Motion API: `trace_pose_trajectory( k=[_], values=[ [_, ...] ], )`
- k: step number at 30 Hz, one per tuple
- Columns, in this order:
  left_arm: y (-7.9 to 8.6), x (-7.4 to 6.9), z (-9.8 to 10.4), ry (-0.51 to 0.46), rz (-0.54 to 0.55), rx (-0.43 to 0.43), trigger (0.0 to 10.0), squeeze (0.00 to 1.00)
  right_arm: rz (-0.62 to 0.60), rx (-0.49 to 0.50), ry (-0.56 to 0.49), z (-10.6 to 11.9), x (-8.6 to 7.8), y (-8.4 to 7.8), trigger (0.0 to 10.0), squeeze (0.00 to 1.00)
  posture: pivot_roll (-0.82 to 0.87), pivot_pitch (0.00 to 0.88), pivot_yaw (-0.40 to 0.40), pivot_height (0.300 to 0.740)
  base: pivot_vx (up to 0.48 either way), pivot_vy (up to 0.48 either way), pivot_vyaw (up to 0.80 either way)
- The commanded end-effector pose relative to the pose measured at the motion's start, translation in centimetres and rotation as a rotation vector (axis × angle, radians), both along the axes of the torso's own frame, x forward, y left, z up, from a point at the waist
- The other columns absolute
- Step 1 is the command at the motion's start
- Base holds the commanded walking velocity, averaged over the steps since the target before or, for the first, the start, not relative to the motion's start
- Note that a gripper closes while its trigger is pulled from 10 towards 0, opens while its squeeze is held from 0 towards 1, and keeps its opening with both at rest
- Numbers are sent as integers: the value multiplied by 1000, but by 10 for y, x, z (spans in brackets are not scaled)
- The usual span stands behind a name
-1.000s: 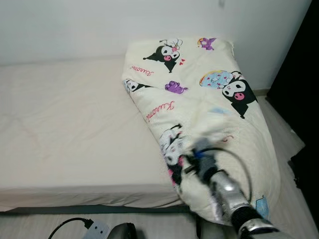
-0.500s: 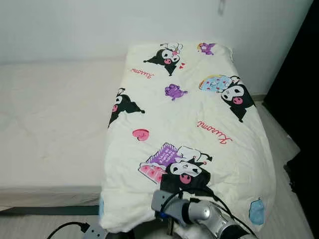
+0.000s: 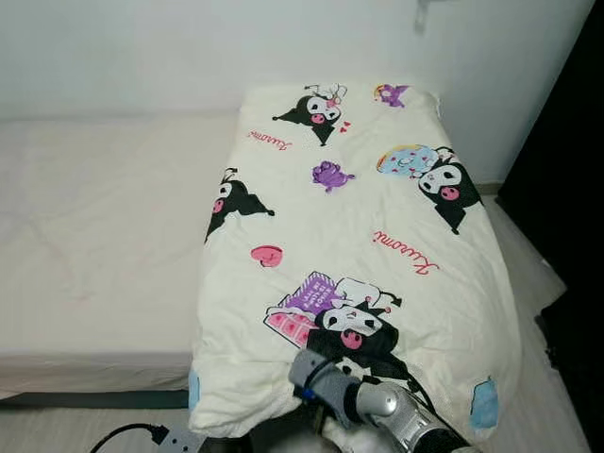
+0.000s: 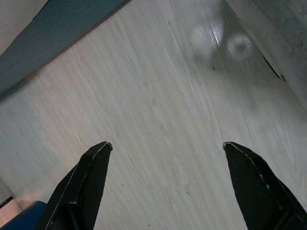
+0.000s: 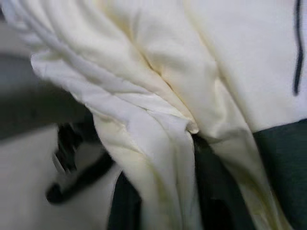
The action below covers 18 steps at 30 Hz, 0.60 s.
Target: Clean up the room
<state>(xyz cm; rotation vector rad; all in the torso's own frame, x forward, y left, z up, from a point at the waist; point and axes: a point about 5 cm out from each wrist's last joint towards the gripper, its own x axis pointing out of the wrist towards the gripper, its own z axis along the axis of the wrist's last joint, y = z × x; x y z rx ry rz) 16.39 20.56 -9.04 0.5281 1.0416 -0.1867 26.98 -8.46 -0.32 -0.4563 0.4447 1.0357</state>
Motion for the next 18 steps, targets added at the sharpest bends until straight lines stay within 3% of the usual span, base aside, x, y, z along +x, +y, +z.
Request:
trace_pose_trajectory(
  k=[1,3,4,5,7,9,11,13,18],
  values=[
    [-7,-6,-4,31,-4,-16,10000,0,11,81,64,-3,-8,9,10000,1000,-101,130,42,600,0,0,0],
    [-7,-7,-4,33,2,-16,10000,0,63,171,141,-3,-16,19,10000,1000,-102,129,42,600,0,0,0],
    [-7,-7,-4,33,2,-16,10000,0,63,171,141,-3,-16,19,10000,1000,-102,129,42,600,0,0,0],
    [-7,-7,-4,37,4,-10,10000,0,120,265,233,-1,-24,25,10000,1000,-105,125,40,600,0,0,0],
    [-7,-7,-4,37,4,-10,10000,0,120,265,233,-1,-24,25,10000,1000,-105,125,40,600,0,0,0],
    [-6,-7,-5,42,2,0,10000,0,169,311,313,-1,-31,25,10000,1000,-108,123,38,600,0,0,0],
    [-5,-8,-5,45,0,5,10000,0,208,308,356,-3,-36,21,10000,1000,-110,122,38,600,0,0,0],
    [-5,-8,-5,51,-1,10,10000,0,295,242,435,-10,-47,9,10000,1000,-112,121,37,600,0,0,0],
    [-5,-8,-5,53,-1,13,10000,0,337,198,491,-12,-54,-5,10000,1000,-118,118,35,600,0,0,0]
  ],
)
